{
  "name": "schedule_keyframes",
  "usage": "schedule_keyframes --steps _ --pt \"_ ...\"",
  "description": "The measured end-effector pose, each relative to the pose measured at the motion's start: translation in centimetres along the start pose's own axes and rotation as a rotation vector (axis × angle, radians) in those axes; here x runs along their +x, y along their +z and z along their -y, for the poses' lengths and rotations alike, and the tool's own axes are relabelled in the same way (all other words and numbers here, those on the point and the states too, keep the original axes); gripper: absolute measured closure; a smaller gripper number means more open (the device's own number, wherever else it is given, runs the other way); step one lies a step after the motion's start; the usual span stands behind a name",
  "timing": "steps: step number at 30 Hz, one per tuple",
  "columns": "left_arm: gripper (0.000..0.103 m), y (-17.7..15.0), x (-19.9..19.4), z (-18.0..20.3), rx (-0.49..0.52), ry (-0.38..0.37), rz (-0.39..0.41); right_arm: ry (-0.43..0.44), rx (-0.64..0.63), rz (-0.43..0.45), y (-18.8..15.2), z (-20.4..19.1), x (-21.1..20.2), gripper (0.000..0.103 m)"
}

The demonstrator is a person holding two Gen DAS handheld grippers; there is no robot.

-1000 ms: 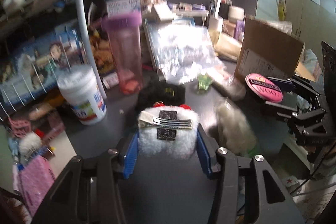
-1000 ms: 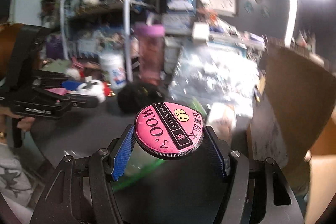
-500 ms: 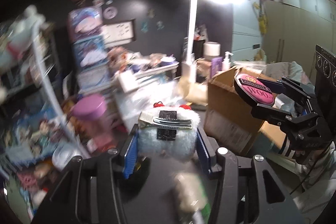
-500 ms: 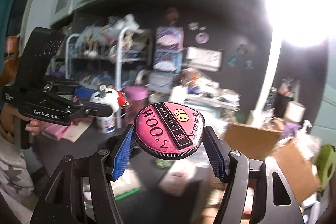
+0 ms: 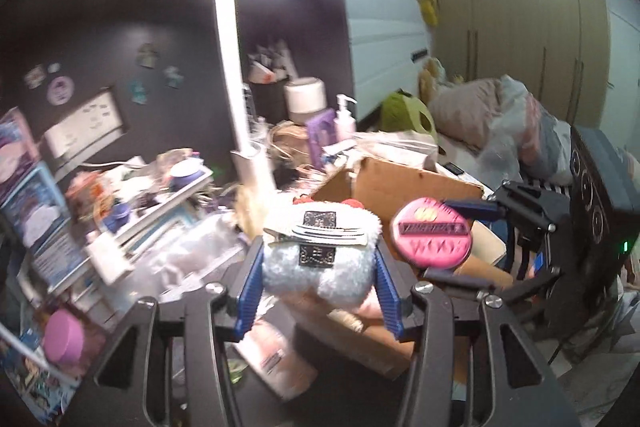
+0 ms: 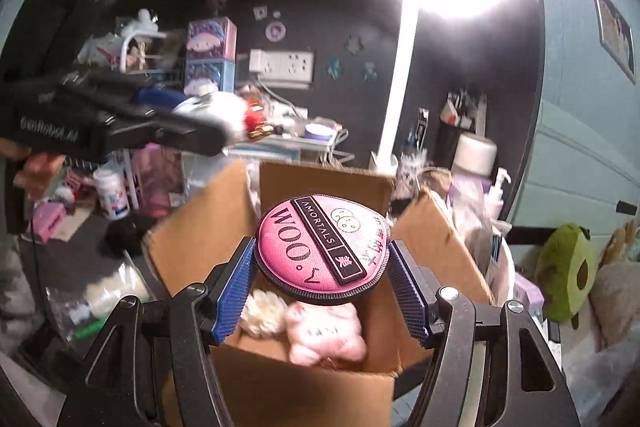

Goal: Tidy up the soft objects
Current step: 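Carry the plush and pink badge into the box and release both, then move the left gripper to the black fluffy cat plush and grasp it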

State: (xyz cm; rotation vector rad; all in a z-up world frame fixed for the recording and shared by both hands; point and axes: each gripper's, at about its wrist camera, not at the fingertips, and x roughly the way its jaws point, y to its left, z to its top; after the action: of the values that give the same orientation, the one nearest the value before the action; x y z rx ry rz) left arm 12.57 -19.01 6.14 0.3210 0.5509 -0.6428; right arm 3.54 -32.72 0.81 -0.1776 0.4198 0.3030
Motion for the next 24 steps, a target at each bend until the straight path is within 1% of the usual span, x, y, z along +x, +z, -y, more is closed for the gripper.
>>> schedule_keyframes --steps 6,8,11,12,13,14,15,16,21,24 --pt "0.056 1.3 4.1 1.5 0.035 -0.028 -0.094 0.016 -0.022 -0.035 -1.1 0.7 0.5 0.038" --pt "0.056 1.2 4.9 1.8 0.037 -0.034 -0.116 0.033 -0.019 -0.038 -1.3 0.9 0.6 0.030" --pt "0.056 1.1 5.9 2.1 0.042 -0.028 -0.143 0.047 -0.014 -0.042 -1.5 1.0 0.8 0.029" --pt "0.054 1.1 6.0 2.1 0.042 -0.029 -0.148 0.046 -0.016 -0.042 -1.6 1.0 0.8 0.029" --pt "0.050 1.1 6.1 2.0 0.041 -0.030 -0.152 0.047 -0.016 -0.043 -1.6 1.0 0.8 0.029" --pt "0.046 1.0 6.0 2.0 0.037 -0.031 -0.154 0.049 -0.015 -0.044 -1.7 1.1 0.8 0.029" --pt "0.039 1.0 5.9 1.9 0.035 -0.030 -0.152 0.052 -0.013 -0.047 -1.7 1.1 0.8 0.029" --pt "0.035 0.9 5.7 1.8 0.032 -0.028 -0.147 0.053 -0.012 -0.049 -1.7 1.0 0.8 0.029" --pt "0.026 0.4 3.3 0.7 0.002 -0.026 -0.099 0.051 -0.007 -0.041 -1.2 0.5 0.3 0.029" --pt "0.025 -0.3 1.5 -0.3 -0.024 -0.019 -0.068 0.050 -0.003 -0.019 -0.5 -0.1 -0.1 0.029"
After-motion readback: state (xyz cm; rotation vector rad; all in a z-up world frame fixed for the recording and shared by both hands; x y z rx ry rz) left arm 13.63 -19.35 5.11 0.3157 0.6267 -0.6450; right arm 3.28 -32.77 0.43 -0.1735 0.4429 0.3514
